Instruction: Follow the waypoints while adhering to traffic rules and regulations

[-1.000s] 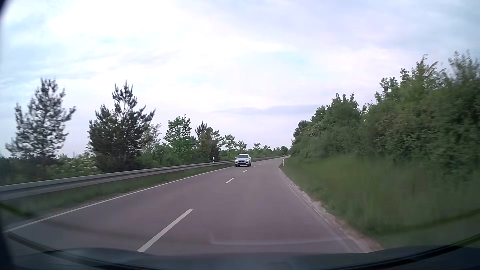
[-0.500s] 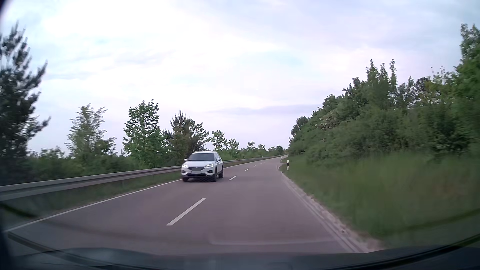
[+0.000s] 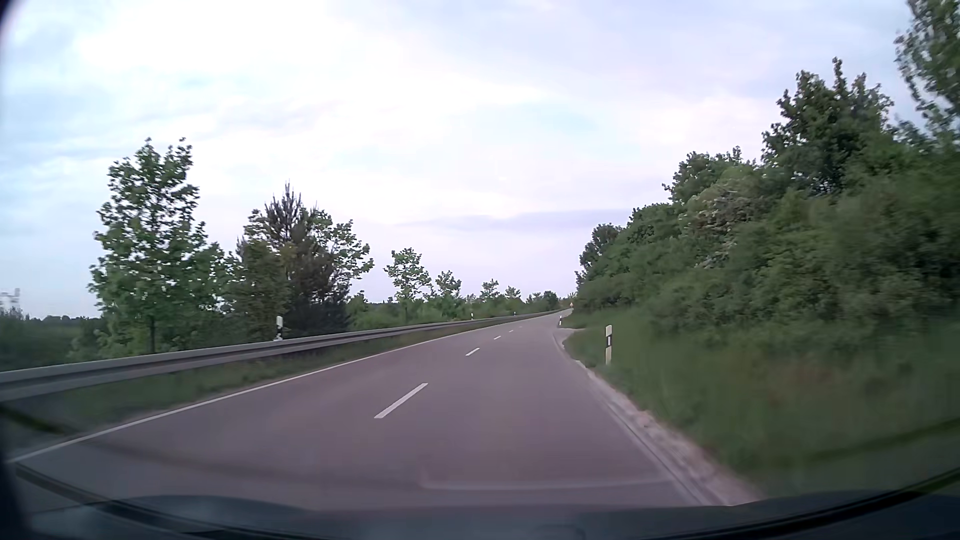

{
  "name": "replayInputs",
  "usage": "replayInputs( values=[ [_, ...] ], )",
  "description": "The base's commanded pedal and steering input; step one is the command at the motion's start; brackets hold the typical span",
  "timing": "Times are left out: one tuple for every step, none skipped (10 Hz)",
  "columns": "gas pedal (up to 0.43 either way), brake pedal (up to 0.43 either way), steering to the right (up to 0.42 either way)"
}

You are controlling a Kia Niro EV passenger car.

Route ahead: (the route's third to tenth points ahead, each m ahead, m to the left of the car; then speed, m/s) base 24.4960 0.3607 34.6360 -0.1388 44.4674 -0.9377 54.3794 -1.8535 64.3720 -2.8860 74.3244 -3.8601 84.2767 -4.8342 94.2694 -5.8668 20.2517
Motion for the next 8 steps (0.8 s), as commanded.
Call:
replayInputs(
  values=[
    [0.287,0.0,0.01],
    [0.287,0.0,0.01],
    [0.287,0.0,0.01],
    [0.287,0.0,0.01],
    [0.287,0.0,0.01],
    [0.287,0.0,0.009],
    [0.287,0.0,0.009],
    [0.287,0.0,0.009]
  ],
)
